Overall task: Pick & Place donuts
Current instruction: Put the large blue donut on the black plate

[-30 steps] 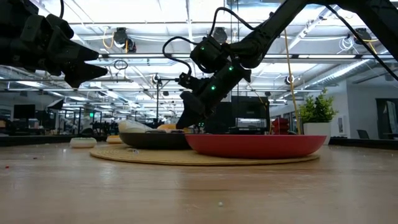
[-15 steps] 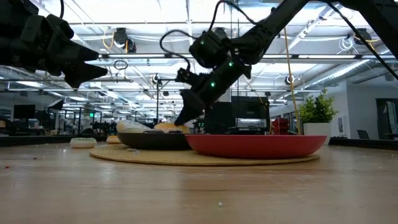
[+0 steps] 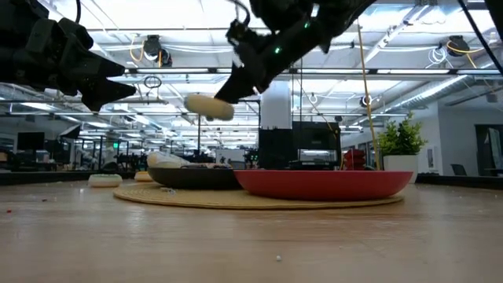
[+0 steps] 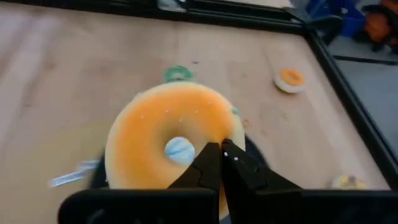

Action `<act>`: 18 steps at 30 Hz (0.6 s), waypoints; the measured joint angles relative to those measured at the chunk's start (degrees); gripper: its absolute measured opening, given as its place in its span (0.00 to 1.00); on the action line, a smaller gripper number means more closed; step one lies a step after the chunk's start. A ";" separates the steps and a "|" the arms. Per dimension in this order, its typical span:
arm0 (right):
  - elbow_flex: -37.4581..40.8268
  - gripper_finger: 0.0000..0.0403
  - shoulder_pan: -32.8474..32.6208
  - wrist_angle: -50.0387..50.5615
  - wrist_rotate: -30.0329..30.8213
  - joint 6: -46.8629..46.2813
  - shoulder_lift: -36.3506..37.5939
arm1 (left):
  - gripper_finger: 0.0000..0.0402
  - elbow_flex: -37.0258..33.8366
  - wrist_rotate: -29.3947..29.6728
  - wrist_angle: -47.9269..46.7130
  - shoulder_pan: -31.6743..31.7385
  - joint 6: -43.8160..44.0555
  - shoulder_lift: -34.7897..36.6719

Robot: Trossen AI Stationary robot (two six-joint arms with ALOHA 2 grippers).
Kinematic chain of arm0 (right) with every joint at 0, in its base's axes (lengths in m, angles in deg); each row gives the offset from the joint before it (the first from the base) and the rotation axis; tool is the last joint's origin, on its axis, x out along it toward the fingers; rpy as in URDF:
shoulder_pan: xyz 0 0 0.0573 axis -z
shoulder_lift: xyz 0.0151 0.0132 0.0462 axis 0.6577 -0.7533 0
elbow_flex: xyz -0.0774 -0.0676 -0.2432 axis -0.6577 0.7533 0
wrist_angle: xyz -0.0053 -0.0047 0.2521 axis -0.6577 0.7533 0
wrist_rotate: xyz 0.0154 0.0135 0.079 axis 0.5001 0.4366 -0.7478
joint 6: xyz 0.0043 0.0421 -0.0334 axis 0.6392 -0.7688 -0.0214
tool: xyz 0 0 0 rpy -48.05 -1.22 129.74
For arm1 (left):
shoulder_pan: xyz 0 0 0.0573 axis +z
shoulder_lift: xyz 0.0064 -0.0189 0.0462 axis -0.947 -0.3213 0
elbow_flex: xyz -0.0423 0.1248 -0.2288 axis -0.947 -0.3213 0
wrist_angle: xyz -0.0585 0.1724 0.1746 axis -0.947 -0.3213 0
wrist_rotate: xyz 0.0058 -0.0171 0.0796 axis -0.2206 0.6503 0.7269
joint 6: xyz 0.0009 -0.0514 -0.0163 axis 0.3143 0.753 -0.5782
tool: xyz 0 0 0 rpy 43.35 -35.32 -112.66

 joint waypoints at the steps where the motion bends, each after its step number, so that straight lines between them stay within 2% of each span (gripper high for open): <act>1: 0.00 0.00 -0.47 0.42 -0.02 0.00 0.52 | 0.77 0.00 0.00 0.00 0.00 0.00 0.00; 3: -0.02 0.00 -1.07 0.90 -2.01 0.33 1.85 | 0.77 0.00 0.00 0.01 0.00 0.00 0.02; 7: 0.71 0.00 -1.51 -0.92 -10.52 1.05 2.74 | 0.77 0.00 -0.02 0.02 0.00 0.00 0.00; 10: 3.13 0.00 -1.79 -7.78 -16.14 1.18 2.78 | 0.77 0.00 -0.02 -0.15 0.00 0.00 0.04; 13: 6.29 0.00 -1.78 -15.59 -22.33 0.65 2.69 | 0.77 0.00 -0.02 0.92 0.00 3.86 0.18; 18: 10.69 0.00 -0.84 -28.16 -27.89 -3.80 2.72 | 0.77 0.11 -0.02 3.30 0.00 5.53 0.00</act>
